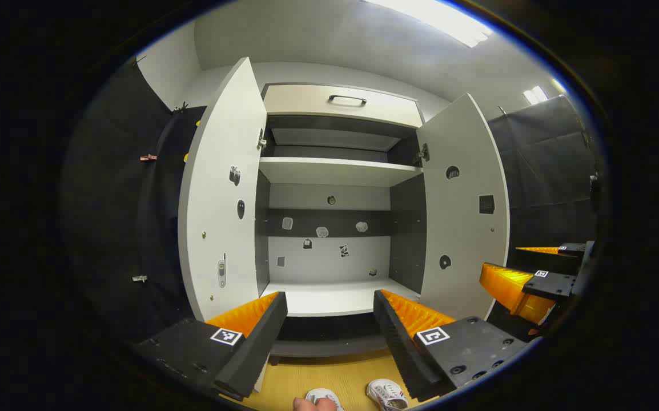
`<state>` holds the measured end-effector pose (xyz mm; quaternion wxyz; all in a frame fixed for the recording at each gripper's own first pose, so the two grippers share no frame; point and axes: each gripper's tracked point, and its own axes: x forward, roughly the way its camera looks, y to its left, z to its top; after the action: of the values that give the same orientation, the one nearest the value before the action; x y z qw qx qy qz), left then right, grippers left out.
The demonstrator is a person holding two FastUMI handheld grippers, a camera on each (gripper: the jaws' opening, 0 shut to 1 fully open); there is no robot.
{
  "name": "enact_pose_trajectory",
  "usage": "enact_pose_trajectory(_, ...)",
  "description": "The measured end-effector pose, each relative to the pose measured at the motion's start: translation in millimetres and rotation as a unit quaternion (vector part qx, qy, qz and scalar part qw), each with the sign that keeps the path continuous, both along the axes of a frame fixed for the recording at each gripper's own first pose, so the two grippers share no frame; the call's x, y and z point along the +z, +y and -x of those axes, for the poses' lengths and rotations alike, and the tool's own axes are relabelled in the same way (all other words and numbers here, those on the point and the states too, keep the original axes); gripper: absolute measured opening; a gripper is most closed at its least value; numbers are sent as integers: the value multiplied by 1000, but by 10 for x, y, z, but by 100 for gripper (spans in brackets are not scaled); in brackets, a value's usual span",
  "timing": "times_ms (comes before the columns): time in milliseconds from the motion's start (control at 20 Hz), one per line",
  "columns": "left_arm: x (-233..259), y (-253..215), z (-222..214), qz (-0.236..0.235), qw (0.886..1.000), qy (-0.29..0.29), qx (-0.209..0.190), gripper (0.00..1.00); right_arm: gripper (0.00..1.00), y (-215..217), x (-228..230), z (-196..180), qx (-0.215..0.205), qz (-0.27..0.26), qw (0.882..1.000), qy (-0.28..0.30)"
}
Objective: Grab one shoe with the right hand and put it into the shoe cabinet, grab the other shoe with the left hand and put it into the shoe cabinet; then close the right door with the right hand and the left door with the left hand.
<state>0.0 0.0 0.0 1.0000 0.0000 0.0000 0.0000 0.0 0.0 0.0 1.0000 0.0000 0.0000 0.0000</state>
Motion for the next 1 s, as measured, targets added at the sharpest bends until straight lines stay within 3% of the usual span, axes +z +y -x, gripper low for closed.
enact_pose_trajectory(550,70,218,12,-12,1000,-9,21,95,98,-170,27,18,-24,-22,999,1)
enact_pose_trajectory(1000,48,370,129,-5,999,-7,51,95,98,-73,39,14,-8,-27,1000,-1)
